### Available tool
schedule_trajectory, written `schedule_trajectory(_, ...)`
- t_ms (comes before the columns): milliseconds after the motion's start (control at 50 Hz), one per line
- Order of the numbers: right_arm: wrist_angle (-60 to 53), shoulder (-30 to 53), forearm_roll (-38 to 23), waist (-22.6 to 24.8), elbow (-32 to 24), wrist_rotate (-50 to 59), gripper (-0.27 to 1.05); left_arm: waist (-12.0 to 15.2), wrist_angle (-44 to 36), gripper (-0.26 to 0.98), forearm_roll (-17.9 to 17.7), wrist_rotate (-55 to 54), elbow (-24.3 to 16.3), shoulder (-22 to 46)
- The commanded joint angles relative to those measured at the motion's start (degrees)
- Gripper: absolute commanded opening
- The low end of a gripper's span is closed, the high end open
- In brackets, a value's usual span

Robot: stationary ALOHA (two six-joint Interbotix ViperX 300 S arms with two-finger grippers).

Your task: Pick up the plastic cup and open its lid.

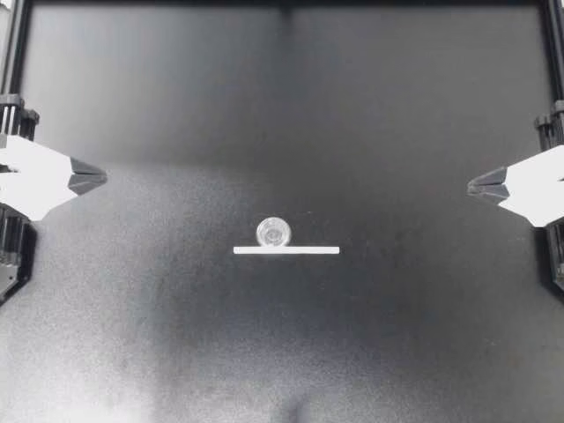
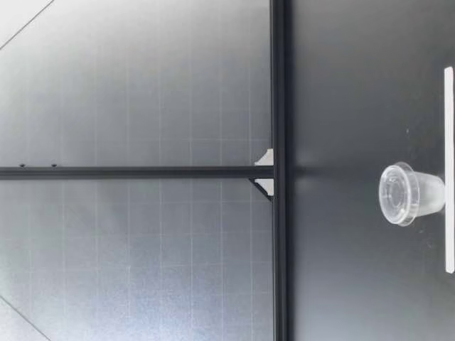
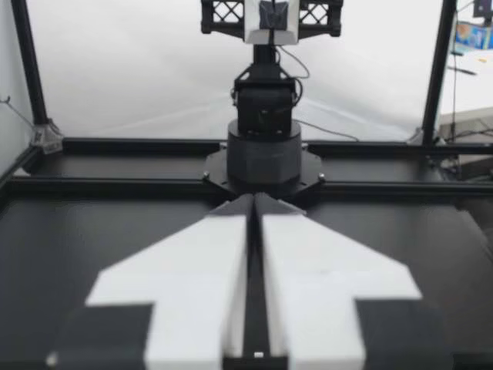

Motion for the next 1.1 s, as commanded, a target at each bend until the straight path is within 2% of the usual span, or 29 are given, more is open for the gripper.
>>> schedule_trajectory(0,-0.44,0.09,-0.09,-0.09,-0.53,0.09,-0.16,0.09,-0.53,-0.22,0.09,0.09,0.18,0.79)
schedule_trajectory(240,-1.93,0.7,-0.18,-0.09,-0.26,-0.09,-0.19,0.18,-1.58,-0.22,0.18,0.88,2.55,3.08)
schedule_trajectory(520,-5.36,5.01,-0.09,-0.18,0.18,0.0,-0.19,2.02,-1.49,-0.21,0.18,0.18,5.89,11.43)
schedule_trajectory(780,-9.23,12.04,0.09,-1.05,-0.62,0.35,-0.19,2.55,-1.93,-0.19,-0.44,-0.26,4.75,20.65)
schedule_trajectory(960,-9.93,17.05,0.62,-1.14,-1.67,0.44,-0.19,2.55,-5.19,-0.08,-0.44,-0.09,4.13,25.93)
schedule_trajectory(1080,-9.93,21.01,0.7,-1.14,-2.99,0.44,-0.19,2.55,-7.65,0.1,-0.53,0.0,3.69,29.44)
